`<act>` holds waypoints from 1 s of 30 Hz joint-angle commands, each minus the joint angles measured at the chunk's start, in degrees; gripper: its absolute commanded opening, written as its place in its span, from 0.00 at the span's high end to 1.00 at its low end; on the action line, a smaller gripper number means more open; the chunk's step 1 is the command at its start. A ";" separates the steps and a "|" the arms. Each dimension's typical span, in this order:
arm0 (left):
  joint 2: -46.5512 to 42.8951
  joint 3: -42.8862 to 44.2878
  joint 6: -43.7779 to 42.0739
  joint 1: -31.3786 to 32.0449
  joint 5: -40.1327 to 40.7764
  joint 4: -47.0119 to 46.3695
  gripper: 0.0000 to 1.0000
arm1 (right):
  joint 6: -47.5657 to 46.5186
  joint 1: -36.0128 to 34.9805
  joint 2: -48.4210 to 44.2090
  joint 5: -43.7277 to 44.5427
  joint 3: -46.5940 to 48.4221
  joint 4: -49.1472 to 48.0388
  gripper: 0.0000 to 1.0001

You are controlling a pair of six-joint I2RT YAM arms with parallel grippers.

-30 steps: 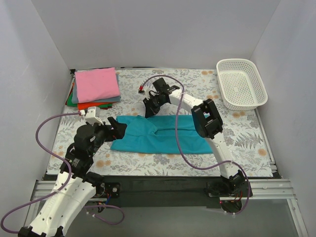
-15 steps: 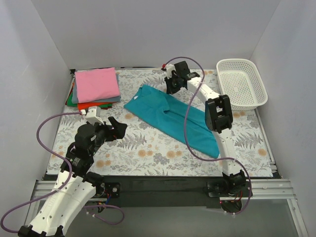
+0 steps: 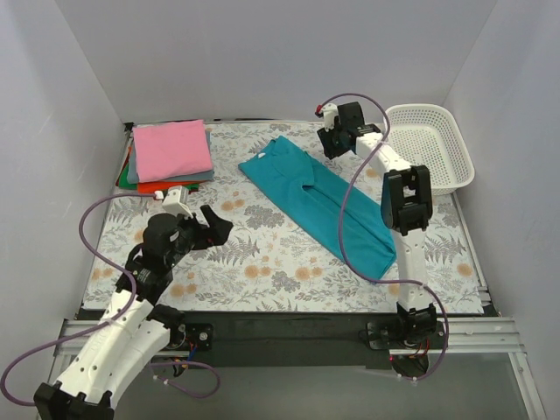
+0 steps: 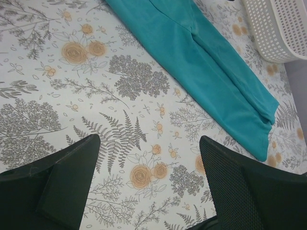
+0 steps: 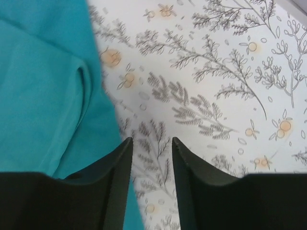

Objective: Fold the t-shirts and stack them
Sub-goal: Fold the tshirt

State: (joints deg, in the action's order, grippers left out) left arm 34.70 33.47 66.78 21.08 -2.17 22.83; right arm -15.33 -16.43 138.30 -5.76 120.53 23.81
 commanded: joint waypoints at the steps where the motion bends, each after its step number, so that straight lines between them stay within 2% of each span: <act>1: 2.12 -1.83 2.29 -0.43 -3.62 -3.57 0.16 | -6.01 -0.27 -13.37 -3.98 -6.25 -1.93 0.53; 3: 4.66 -2.53 4.14 -0.43 -5.11 -6.90 0.16 | -12.22 -0.27 -17.34 -11.50 -10.47 0.70 0.44; 6: 9.66 -3.24 6.42 -0.43 -8.36 -11.99 0.16 | -17.78 -0.27 -27.69 -17.79 -20.57 2.81 0.38; 9: 15.64 -2.89 8.53 -0.43 -11.70 -16.66 0.17 | -20.69 -0.27 -34.82 -21.39 -32.94 4.13 0.36; 14: 24.70 -0.96 11.17 -0.43 -15.22 -21.59 0.19 | -24.21 -0.27 -45.29 -26.48 -46.48 6.07 0.35; 21: 34.99 2.90 13.46 -0.34 -17.25 -25.90 0.22 | -26.94 -0.45 -59.18 -28.87 -63.38 6.86 0.32; 25: 41.32 5.63 15.21 0.10 -16.81 -25.73 0.28 | -27.56 -0.54 -63.58 -26.85 -69.11 6.86 0.31; 30: 49.57 9.23 18.38 1.59 -11.98 -23.45 0.37 | -26.51 -0.01 -66.75 -25.26 -73.33 3.79 0.29</act>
State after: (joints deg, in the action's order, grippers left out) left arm 81.41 39.94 82.67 21.71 -17.04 -1.58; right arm -41.65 -16.78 73.38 -31.22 48.51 30.98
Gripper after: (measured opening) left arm 0.646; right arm 0.709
